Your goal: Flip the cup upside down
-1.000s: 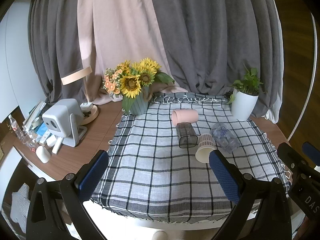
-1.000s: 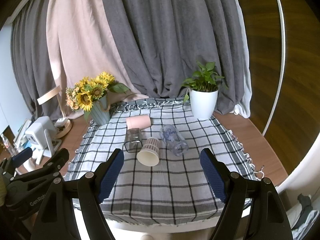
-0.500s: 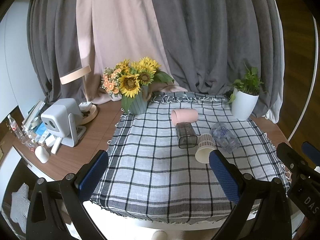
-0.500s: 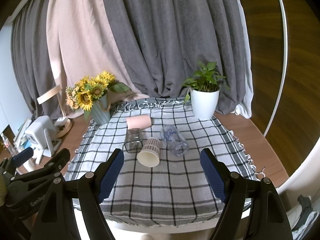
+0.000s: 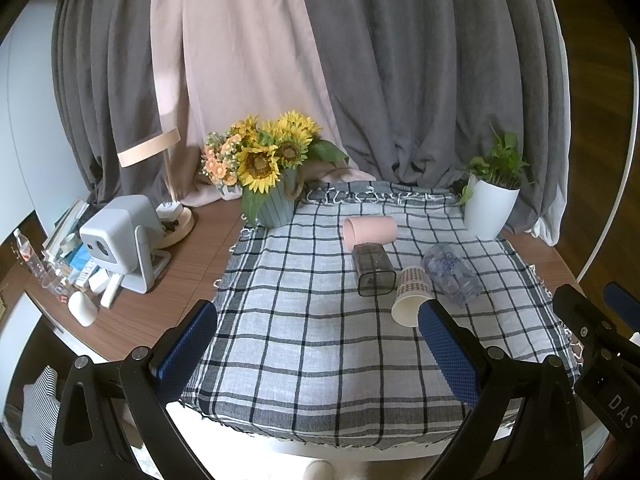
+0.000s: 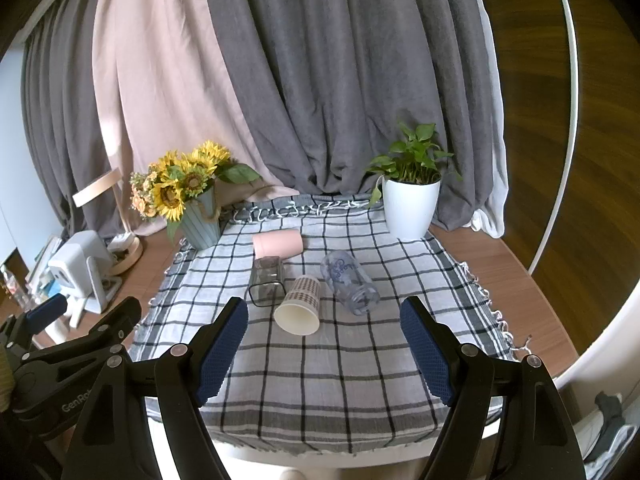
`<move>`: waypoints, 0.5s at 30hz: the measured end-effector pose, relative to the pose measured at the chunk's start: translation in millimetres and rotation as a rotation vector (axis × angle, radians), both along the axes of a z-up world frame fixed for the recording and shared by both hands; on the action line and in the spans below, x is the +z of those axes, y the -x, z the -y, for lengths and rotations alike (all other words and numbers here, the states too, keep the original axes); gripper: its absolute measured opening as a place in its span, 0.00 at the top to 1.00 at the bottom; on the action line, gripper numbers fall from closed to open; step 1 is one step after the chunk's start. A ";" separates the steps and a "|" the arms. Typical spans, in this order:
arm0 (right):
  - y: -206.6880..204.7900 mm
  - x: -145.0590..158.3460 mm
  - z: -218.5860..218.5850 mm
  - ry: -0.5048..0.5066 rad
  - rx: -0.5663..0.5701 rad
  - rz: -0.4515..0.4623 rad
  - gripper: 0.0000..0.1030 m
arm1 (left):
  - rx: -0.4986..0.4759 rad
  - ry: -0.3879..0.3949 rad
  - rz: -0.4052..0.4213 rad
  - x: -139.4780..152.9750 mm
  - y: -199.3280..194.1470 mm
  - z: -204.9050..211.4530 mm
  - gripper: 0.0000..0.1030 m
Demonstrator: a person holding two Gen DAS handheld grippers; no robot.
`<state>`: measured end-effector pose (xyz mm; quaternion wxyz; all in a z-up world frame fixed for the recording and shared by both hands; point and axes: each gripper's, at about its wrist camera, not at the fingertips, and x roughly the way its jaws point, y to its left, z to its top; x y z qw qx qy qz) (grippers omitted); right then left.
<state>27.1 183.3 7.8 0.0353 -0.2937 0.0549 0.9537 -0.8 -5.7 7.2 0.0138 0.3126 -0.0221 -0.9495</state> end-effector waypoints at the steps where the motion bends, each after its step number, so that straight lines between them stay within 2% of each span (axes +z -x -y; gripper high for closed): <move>1: 2.7 -0.6 0.6 0.000 0.000 0.002 0.24 | 0.000 0.000 0.002 -0.9 1.4 0.2 0.00; 8: 18.3 -9.4 3.7 0.004 -0.006 0.032 0.24 | -0.035 0.001 0.045 -11.7 19.3 1.5 0.00; 10: 24.2 -13.5 5.9 0.009 -0.011 0.047 0.18 | -0.065 -0.003 0.079 -16.1 31.2 -0.1 0.00; 15: 56.7 -26.7 6.8 0.030 -0.071 0.108 0.18 | -0.154 0.012 0.168 -34.4 79.7 -3.8 0.00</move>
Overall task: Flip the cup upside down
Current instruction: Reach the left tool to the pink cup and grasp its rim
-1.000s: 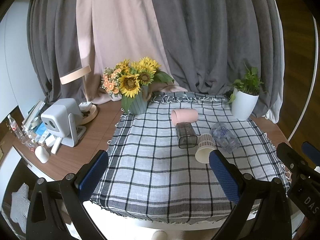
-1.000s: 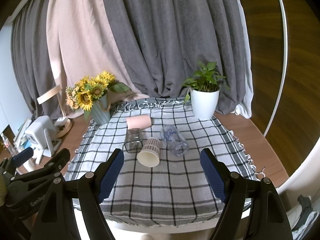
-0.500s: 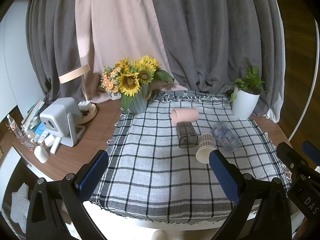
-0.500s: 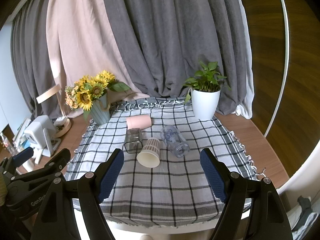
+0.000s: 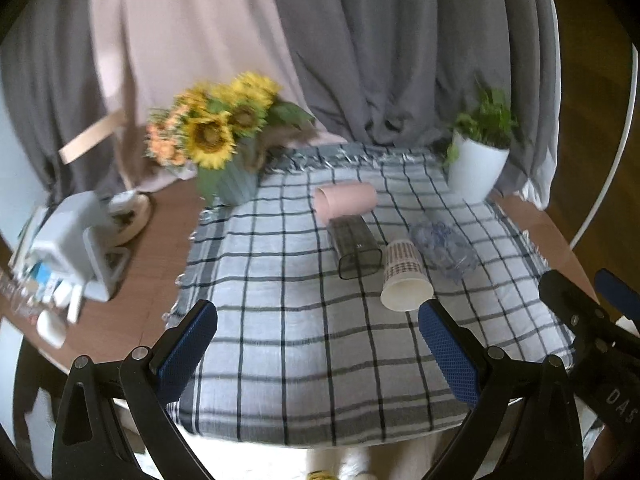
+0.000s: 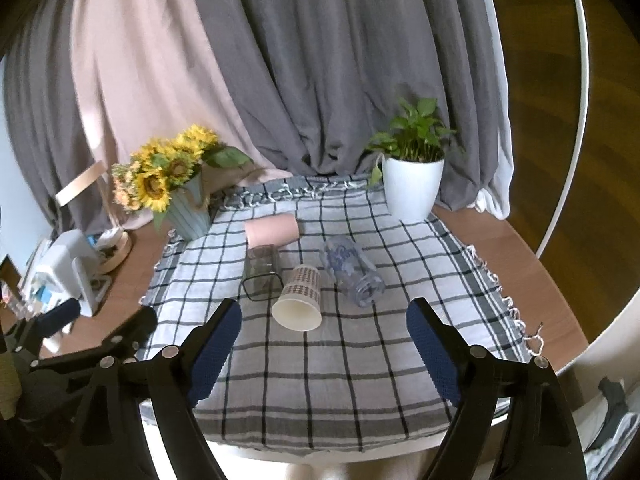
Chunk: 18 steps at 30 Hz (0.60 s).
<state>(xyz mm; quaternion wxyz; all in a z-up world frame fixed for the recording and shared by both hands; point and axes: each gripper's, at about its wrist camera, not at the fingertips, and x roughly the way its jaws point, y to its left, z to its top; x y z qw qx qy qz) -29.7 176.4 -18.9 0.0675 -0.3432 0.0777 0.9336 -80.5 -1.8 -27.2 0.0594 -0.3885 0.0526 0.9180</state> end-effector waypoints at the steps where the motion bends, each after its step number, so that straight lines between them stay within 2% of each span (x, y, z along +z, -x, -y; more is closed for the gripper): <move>1: 9.2 -3.8 -0.9 0.013 -0.020 0.018 0.18 | -0.016 0.008 0.012 -3.4 10.5 -1.5 0.00; 12: 116.2 -51.3 -10.4 0.171 -0.262 0.186 0.18 | -0.269 0.146 0.156 -39.7 169.8 -24.2 0.00; 18: 173.4 -73.7 -20.0 0.280 -0.383 0.255 0.18 | -0.444 0.277 0.260 -60.0 247.4 -60.7 0.01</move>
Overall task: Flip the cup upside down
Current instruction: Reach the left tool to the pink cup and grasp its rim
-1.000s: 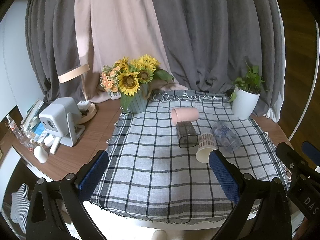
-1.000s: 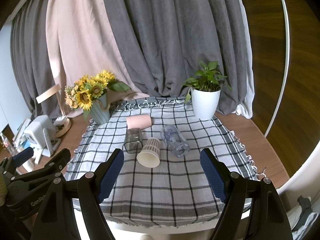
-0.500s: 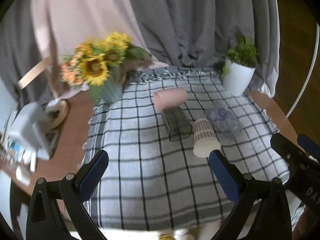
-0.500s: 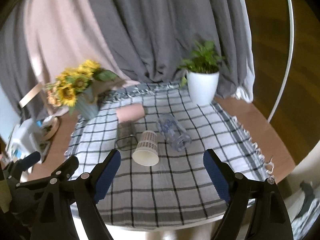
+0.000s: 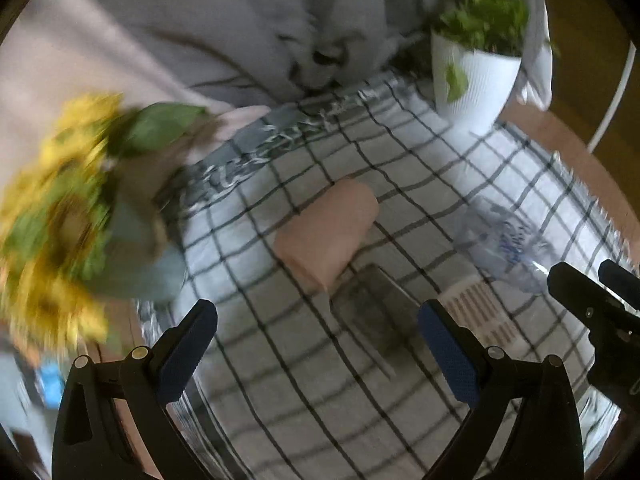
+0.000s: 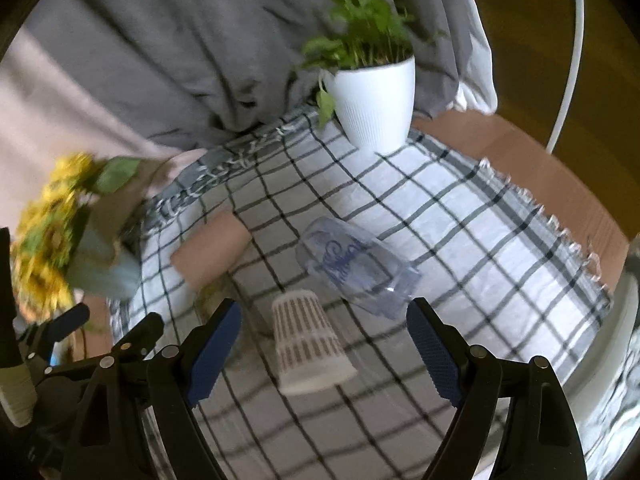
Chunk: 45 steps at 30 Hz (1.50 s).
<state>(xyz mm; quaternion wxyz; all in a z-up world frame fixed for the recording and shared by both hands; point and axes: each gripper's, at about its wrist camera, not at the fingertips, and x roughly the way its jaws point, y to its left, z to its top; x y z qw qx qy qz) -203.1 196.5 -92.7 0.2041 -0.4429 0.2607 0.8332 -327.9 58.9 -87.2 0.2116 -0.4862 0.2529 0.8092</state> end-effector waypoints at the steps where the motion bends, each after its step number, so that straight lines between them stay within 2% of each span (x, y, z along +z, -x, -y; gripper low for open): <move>1: 8.7 -3.8 -1.8 0.016 -0.017 0.015 0.18 | -0.025 0.022 0.023 -4.9 12.3 -7.3 0.01; 5: 38.0 -15.5 -10.7 0.065 -0.071 0.066 0.18 | -0.081 0.094 0.098 -24.7 46.9 -29.9 0.01; 8: 51.0 -14.9 -16.7 0.076 -0.115 0.068 0.18 | -0.127 0.153 0.158 -45.7 74.4 -47.2 0.01; 14: 66.4 -7.3 -26.6 0.066 -0.192 0.051 0.18 | -0.139 0.264 0.281 -90.6 109.3 -69.0 0.01; 16: 68.3 -5.1 -28.1 0.060 -0.210 0.048 0.18 | -0.142 0.296 0.296 -100.3 112.8 -72.5 0.01; 22: 75.8 -9.9 -29.7 0.047 -0.226 0.065 0.18 | -0.125 0.314 0.333 -118.3 124.3 -73.8 0.06; 27: 79.1 -16.3 -29.9 0.041 -0.224 0.083 0.18 | -0.109 0.308 0.363 -127.7 128.5 -69.8 0.18; 33: 81.0 -19.6 -27.4 0.025 -0.200 0.094 0.18 | -0.056 0.264 0.348 -120.4 135.3 -57.9 0.20; 37: 76.9 -17.0 -26.0 0.020 -0.180 0.085 0.18 | -0.037 0.246 0.292 -99.2 133.0 -48.2 0.24; 39: 74.2 -14.6 -25.2 0.016 -0.169 0.078 0.18 | -0.031 0.221 0.273 -84.2 129.9 -42.4 0.30; 41: 71.7 -11.3 -24.4 0.016 -0.156 0.069 0.18 | -0.018 0.195 0.250 -70.9 126.8 -36.8 0.31; 45: 65.7 -6.0 -22.2 0.011 -0.131 0.054 0.18 | 0.001 0.157 0.235 -63.7 113.6 -36.9 0.32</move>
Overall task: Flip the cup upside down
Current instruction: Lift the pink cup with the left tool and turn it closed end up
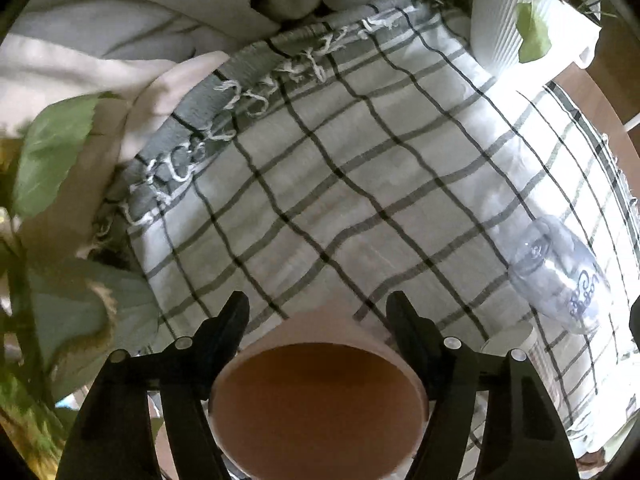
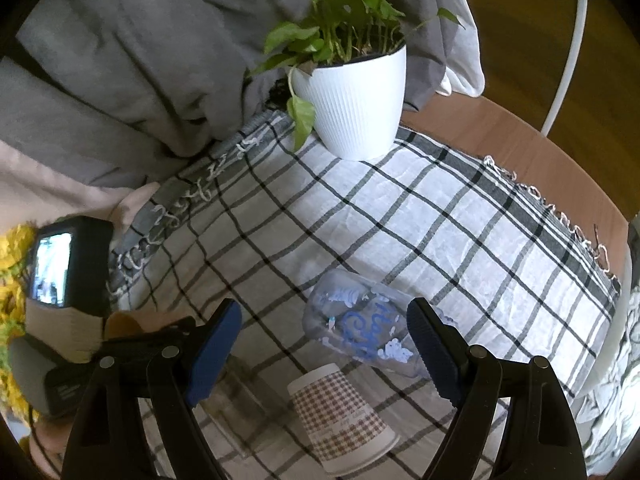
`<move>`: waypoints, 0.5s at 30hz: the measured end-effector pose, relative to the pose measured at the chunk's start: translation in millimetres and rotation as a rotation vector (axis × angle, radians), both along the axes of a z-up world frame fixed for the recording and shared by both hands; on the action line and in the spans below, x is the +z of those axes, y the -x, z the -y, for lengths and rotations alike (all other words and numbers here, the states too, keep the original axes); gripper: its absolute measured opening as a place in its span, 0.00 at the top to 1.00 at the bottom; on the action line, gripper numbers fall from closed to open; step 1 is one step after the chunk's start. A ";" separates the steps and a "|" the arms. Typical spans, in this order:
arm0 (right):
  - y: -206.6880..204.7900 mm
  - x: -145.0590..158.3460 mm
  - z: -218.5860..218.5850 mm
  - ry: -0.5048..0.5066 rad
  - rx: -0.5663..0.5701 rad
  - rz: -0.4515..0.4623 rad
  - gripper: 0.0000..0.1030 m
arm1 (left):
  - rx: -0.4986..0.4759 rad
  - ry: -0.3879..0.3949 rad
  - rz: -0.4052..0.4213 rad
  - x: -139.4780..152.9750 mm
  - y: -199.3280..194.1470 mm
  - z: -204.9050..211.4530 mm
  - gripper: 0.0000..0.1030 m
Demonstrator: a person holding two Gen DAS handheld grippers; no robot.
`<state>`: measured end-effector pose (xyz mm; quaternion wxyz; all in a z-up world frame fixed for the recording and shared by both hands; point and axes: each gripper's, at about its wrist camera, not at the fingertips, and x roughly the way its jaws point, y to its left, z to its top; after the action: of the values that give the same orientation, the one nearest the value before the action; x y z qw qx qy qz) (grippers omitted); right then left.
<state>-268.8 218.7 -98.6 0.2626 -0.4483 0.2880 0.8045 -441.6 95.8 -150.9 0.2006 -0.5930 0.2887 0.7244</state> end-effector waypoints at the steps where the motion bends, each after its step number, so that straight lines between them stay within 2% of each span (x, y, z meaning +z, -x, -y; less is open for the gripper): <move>1: -1.5 1.1 0.7 -0.002 0.006 -0.002 0.18 | 0.008 -0.007 -0.002 2.3 -4.2 1.5 0.32; 5: -6.9 5.8 6.2 -0.009 0.035 -0.014 0.18 | 0.048 -0.012 -0.006 2.8 -14.5 7.4 0.32; 10: -15.9 14.7 14.9 -0.013 0.070 -0.040 0.18 | 0.075 -0.037 -0.070 27.9 -36.6 22.1 0.32; 15: -25.9 22.6 26.7 -0.012 0.121 -0.058 0.18 | 0.096 -0.032 -0.098 46.3 -60.8 36.5 0.33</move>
<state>-242.9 192.0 -76.1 0.2080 -0.4398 0.2631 0.8332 -380.8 59.3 -104.6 0.1608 -0.5669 0.2578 0.7657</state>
